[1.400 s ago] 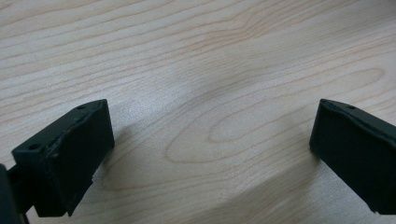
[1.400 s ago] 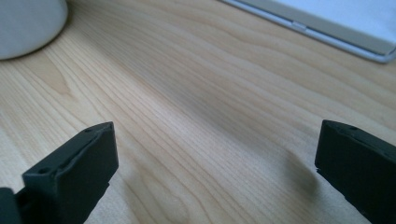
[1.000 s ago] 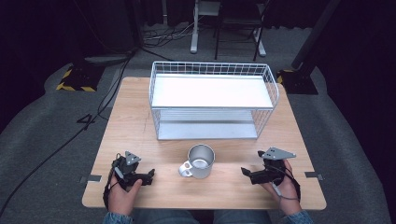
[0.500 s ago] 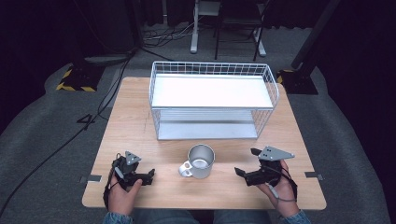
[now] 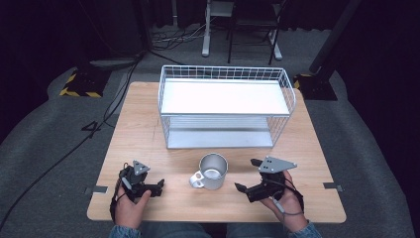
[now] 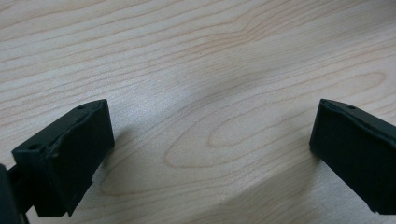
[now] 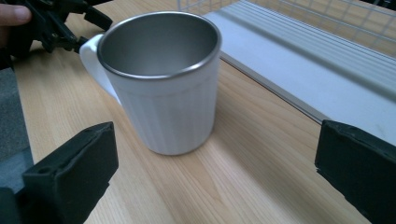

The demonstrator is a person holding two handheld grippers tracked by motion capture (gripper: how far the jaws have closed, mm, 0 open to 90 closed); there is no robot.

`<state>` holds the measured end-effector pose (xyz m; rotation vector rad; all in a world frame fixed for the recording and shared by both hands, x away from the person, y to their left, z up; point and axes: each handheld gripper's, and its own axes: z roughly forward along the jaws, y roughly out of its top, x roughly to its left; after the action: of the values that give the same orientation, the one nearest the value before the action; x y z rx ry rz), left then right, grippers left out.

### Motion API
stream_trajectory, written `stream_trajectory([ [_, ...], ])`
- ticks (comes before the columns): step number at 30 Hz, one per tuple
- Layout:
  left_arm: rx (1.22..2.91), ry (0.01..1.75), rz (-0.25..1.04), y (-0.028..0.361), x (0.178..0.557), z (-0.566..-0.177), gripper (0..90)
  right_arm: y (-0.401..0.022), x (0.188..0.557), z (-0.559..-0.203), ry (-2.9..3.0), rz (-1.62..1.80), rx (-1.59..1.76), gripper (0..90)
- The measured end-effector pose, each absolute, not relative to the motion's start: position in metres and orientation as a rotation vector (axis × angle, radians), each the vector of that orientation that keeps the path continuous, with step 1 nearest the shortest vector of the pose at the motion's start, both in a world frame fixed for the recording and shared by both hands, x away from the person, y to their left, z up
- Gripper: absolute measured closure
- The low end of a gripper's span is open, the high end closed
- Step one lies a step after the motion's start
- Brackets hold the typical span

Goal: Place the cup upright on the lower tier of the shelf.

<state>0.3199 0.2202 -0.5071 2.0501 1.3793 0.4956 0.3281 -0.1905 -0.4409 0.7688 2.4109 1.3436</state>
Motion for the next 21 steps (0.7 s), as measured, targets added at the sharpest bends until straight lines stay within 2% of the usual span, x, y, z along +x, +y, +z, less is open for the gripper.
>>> stream_trajectory([
  [21, 2.055, 1.375, 0.492, 0.22, 0.32, -0.507, 0.1, -0.137, 0.339, -0.454, 2.532, 1.305, 0.665, 0.0],
])
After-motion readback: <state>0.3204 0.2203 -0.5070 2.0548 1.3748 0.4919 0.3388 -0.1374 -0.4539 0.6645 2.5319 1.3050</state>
